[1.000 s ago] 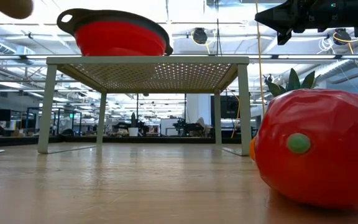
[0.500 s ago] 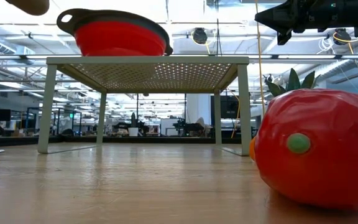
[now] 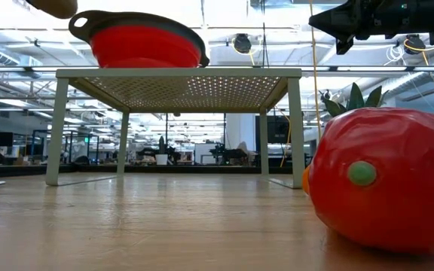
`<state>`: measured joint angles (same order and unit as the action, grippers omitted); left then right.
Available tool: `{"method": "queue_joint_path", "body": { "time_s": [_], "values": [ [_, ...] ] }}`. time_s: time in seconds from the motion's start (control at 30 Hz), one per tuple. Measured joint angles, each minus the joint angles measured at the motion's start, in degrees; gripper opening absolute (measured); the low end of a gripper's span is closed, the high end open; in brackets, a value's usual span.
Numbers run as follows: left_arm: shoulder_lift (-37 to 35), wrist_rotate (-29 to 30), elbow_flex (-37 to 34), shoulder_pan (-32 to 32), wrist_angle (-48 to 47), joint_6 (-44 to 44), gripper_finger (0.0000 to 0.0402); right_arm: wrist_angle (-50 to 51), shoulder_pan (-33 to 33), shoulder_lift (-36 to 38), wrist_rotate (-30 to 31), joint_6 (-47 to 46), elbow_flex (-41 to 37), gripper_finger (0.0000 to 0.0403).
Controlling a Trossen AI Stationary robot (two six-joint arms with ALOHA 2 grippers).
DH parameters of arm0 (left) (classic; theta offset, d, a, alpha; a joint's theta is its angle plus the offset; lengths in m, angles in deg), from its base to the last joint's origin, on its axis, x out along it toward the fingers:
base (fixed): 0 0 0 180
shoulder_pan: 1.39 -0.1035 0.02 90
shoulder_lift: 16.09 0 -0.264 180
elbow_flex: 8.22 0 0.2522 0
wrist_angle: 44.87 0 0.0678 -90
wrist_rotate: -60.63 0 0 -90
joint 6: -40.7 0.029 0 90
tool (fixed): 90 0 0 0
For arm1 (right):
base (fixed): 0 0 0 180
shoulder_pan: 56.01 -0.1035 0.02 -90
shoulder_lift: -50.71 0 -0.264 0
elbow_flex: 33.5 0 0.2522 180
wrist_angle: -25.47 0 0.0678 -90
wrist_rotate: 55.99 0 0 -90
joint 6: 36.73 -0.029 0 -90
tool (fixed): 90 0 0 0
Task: Pick & Place Fruit
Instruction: Put the left kiwi into the strainer bowl on the shelf
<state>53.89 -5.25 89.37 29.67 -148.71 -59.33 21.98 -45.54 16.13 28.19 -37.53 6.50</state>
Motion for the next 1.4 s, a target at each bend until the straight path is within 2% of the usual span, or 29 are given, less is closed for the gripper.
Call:
{"method": "queue_joint_path", "body": {
  "time_s": [0.63, 0.87, 1.1, 1.27, 1.4],
  "values": [
    [-1.2, 1.2, 0.0, -9.0, 1.6, 10.7, 0.0186, 0.0, 0.0, 0.0, 0.0, 0.0, 0.0, 0.0],
    [-3.1, 5.9, 0.0, -12.7, 10.2, 20.4, 0.0186, 0.0, 0.0, 0.0, 0.0, 0.0, 0.0, 0.0],
    [-2.8, 6.0, 0.1, -18.3, 23.9, 35.5, 0.0186, 0.0, 0.0, 0.0, 0.0, 0.0, 0.0, 0.0],
    [-1.6, 4.1, 0.1, -22.5, 31.8, 45.6, 0.0186, 0.0, 0.0, 0.0, 0.0, 0.0, 0.0, 0.0],
    [0.1, 0.6, 0.1, -25.7, 34.5, 50.7, 0.0186, 0.0, 0.0, 0.0, 0.0, 0.0, 0.0, 0.0]
  ]
}}
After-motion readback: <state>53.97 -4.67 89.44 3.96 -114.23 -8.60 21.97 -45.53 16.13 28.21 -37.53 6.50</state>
